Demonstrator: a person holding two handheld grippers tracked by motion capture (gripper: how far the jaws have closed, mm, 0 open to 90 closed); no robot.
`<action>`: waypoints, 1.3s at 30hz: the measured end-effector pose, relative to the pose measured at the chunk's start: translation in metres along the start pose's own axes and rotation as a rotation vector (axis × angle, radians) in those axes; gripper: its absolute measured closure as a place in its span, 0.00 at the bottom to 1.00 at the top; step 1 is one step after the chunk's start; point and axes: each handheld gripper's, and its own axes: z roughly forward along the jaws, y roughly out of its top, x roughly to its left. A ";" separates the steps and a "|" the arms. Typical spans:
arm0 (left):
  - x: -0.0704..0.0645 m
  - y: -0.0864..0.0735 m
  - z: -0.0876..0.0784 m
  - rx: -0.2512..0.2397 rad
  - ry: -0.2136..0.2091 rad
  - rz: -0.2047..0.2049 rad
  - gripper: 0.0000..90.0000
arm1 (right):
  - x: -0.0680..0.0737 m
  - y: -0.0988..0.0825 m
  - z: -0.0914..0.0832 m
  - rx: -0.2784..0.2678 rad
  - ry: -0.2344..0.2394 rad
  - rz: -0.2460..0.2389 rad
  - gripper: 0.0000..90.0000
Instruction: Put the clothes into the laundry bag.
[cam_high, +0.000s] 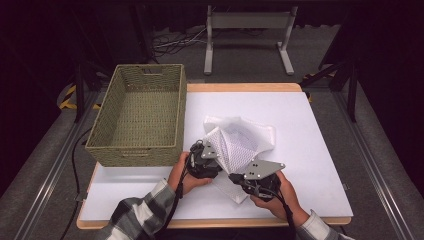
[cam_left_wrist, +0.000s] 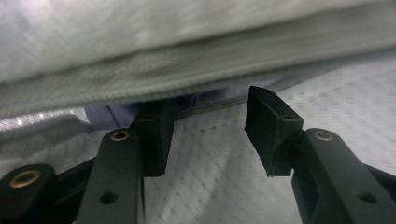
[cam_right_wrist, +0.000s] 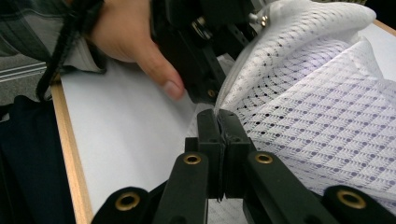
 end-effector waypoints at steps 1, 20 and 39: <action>0.001 0.000 0.003 0.004 0.010 -0.014 0.63 | 0.000 0.000 0.000 0.001 0.003 -0.002 1.00; 0.012 0.019 0.026 -0.096 -0.033 -0.121 0.98 | 0.004 -0.002 0.008 0.034 0.069 -0.012 0.99; -0.008 -0.007 -0.021 -0.079 -0.071 0.100 0.53 | -0.004 -0.004 0.005 0.017 0.045 0.019 0.99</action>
